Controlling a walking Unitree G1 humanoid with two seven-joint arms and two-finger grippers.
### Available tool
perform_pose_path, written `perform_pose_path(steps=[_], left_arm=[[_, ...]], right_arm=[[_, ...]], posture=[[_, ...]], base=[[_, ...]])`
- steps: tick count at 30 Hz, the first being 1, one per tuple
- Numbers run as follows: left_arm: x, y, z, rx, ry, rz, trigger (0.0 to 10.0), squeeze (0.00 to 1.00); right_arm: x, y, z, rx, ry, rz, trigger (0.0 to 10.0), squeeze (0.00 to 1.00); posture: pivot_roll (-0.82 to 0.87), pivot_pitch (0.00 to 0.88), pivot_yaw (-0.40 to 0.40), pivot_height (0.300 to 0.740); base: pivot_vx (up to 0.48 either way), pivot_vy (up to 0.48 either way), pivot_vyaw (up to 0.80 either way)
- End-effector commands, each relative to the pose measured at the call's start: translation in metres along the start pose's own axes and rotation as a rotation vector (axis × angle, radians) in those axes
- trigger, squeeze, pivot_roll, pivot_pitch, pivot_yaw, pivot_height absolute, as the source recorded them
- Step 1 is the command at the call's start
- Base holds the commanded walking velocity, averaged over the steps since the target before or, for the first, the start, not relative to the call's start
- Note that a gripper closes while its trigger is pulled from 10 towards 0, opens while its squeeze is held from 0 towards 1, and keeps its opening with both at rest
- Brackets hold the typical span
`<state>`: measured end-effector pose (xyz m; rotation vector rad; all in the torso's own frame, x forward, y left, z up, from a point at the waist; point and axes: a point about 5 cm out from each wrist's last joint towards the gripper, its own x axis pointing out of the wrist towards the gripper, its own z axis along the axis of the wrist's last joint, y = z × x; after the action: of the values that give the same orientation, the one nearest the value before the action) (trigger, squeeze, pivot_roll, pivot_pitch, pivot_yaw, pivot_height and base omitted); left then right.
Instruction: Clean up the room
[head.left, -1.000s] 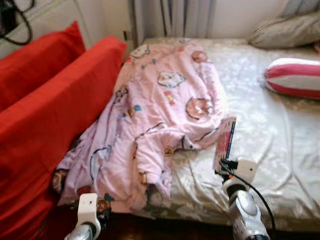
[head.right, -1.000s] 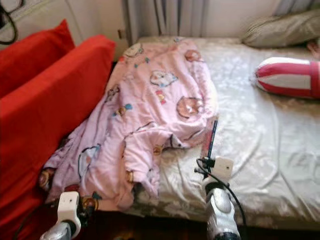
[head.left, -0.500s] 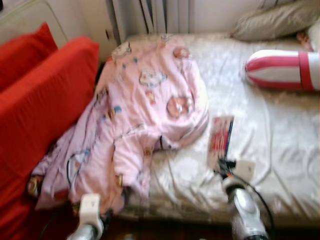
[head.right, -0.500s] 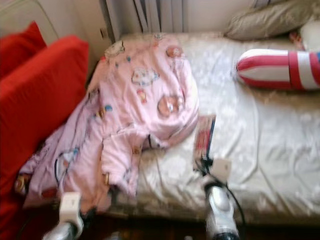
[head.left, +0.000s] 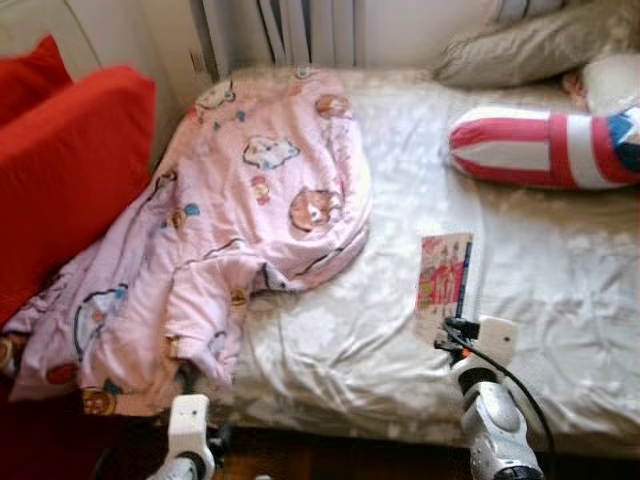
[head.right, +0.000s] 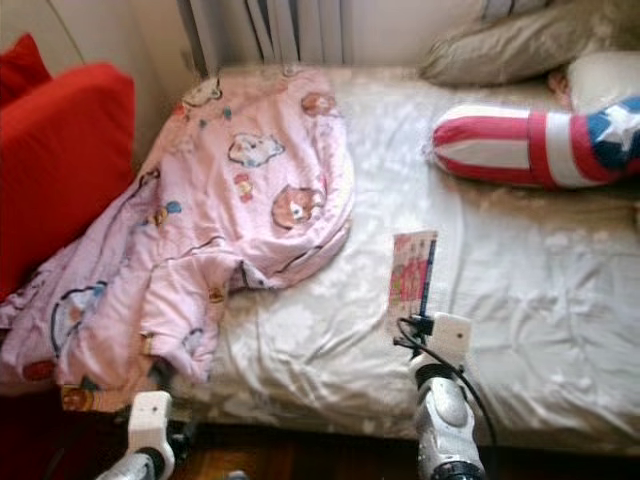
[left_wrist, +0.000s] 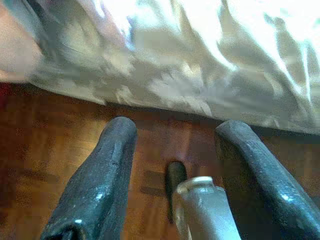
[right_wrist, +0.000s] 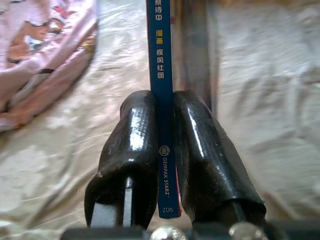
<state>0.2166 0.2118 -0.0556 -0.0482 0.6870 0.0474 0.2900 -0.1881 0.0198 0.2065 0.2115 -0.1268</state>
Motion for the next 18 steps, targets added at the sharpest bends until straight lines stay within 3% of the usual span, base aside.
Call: perform_pose_path(steps=[1, 18], left_arm=[[-0.0032, 0.0085, -0.0058, 0.007, 0.023, 0.023, 10.0, 0.00], [-0.0024, 0.0070, -0.0047, 0.008, 0.024, 0.016, 10.0, 0.00]], right_arm=[[0.0020, 0.0041, 0.0049, 0.003, -0.029, 0.009, 10.0, 0.00], [0.0039, 0.0043, 0.0070, 0.005, -0.035, -0.002, 10.0, 0.00]], posture=[[0.03, 0.188, 0.021, 0.740], [0.03, 0.160, 0.022, 0.740]], base=[[0.000, -0.345, 0.00], [0.000, -0.345, 0.00]])
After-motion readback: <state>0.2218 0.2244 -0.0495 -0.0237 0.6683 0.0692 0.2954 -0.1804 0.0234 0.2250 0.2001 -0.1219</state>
